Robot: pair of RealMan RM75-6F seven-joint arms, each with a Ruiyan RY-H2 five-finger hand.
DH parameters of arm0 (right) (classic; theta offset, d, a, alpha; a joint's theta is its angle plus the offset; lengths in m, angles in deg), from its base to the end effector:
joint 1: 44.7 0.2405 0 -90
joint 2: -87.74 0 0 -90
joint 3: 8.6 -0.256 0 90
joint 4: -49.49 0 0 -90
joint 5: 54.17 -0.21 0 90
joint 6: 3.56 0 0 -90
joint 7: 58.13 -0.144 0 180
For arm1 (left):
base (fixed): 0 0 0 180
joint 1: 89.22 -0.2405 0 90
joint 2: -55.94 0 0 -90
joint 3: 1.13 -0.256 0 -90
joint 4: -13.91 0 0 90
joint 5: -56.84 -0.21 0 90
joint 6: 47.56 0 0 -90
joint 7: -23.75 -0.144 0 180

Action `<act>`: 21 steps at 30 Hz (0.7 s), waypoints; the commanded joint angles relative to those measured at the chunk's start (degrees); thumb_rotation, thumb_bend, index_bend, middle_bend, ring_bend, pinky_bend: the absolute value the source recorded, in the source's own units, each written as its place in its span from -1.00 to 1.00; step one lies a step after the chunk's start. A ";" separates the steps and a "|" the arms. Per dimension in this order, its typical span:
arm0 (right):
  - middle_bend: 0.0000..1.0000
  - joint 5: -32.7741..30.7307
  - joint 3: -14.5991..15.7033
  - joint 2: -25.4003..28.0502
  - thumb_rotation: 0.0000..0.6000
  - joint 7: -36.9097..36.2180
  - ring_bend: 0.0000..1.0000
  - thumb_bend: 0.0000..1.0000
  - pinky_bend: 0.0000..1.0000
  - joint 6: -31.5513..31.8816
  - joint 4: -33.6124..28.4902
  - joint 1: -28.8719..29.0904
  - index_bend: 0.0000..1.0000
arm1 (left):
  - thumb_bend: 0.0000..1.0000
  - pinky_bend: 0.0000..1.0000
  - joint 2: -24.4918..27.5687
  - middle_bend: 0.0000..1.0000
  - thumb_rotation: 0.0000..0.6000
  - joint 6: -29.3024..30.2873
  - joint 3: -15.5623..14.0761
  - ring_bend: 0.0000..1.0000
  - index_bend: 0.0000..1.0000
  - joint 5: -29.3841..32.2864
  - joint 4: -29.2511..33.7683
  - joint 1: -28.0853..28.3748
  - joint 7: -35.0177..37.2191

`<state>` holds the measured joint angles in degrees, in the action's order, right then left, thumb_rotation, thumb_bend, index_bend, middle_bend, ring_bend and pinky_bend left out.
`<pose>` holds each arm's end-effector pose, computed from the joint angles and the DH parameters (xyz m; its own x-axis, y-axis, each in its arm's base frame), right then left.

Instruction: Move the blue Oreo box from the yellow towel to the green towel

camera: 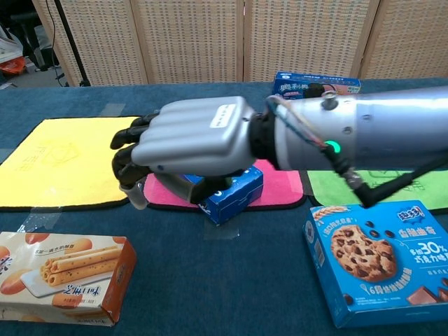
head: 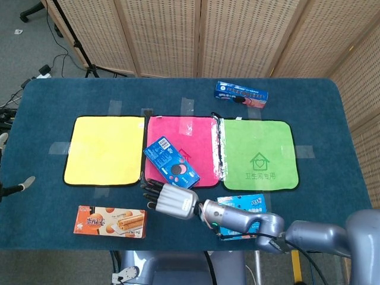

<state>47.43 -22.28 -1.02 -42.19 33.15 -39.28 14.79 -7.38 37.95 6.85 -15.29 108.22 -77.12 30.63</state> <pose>0.0090 -0.2978 -0.0507 0.6999 0.1118 0.7054 -0.1457 -0.9446 0.2942 -0.3017 0.2349 0.1865 0.2211 -0.1484 0.9639 0.9741 0.0818 -0.2108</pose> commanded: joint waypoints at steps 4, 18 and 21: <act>-0.63 -5.58 -3.37 -8.48 1.00 5.79 -0.93 1.00 -0.85 -3.04 10.38 5.22 -0.31 | -1.00 -1.00 -0.22 -1.00 1.00 -1.00 0.29 -1.00 -1.00 -0.33 -0.20 -0.02 -0.26; -0.60 -12.26 -3.47 -17.04 1.00 17.23 -0.93 1.00 -0.85 -3.73 25.63 10.89 -0.29 | -1.00 -1.00 -0.24 -1.00 1.00 -3.64 1.71 -1.00 -1.00 0.48 -0.64 0.00 0.37; -0.59 -14.51 -3.56 -18.12 1.00 19.87 -0.93 1.00 -0.84 -4.27 27.79 11.21 -0.29 | -1.00 -1.00 -0.24 -1.00 1.00 -3.96 1.78 -1.00 -1.00 0.34 -0.66 -0.02 0.45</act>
<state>34.48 -25.73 -18.02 -24.01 29.34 -12.86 25.41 -7.62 34.00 8.61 -14.94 107.56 -77.14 31.07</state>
